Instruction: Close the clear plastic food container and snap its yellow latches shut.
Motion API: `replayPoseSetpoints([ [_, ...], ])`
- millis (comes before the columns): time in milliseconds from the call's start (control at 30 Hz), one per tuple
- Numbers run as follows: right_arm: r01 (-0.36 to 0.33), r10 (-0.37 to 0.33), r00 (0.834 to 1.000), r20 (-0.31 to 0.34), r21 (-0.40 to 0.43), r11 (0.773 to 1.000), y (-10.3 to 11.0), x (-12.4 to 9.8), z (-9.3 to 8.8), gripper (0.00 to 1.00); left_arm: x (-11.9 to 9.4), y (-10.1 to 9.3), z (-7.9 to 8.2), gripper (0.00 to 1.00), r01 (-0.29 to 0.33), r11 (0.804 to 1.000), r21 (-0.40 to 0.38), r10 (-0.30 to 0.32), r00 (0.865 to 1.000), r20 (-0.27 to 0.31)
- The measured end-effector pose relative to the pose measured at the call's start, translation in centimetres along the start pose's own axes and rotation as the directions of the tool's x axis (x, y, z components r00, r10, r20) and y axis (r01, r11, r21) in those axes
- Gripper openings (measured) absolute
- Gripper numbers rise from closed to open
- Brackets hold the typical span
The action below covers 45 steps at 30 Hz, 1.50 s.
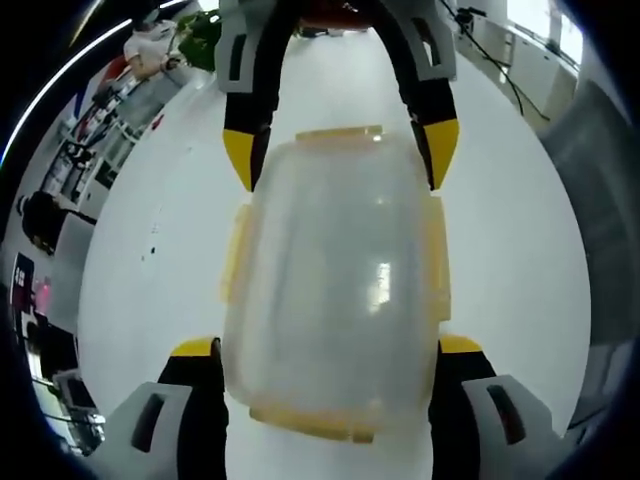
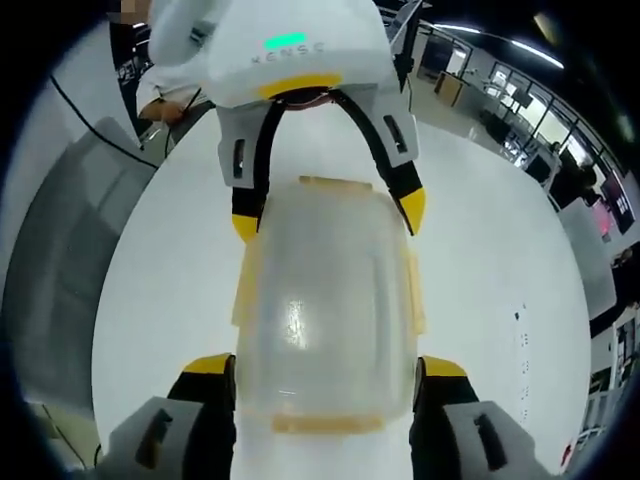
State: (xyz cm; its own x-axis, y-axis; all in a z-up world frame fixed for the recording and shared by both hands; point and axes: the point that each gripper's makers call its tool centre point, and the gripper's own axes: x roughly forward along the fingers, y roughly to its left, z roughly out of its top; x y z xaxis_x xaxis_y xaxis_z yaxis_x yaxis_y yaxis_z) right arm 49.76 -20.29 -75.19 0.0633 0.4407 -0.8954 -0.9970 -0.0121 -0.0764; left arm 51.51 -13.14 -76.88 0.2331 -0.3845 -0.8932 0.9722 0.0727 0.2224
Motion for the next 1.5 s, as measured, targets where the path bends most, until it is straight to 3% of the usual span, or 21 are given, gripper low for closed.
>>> replayPoseSetpoints([
  [633, -0.007, 0.008, 1.000, 0.007, -0.022, 1.000, -1.5, 0.6, 1.0, 0.71, -0.2, 1.4, -1.1, 0.81, -0.007, 0.999, -0.038, 0.008, 1.000, 0.029],
  [1500, -0.008, 0.009, 1.000, 0.005, -0.027, 1.000, -3.9, 0.8, 1.1, 0.71, 0.3, 3.7, -1.5, 0.81, -0.007, 1.000, -0.019, 0.008, 1.000, 0.019],
])
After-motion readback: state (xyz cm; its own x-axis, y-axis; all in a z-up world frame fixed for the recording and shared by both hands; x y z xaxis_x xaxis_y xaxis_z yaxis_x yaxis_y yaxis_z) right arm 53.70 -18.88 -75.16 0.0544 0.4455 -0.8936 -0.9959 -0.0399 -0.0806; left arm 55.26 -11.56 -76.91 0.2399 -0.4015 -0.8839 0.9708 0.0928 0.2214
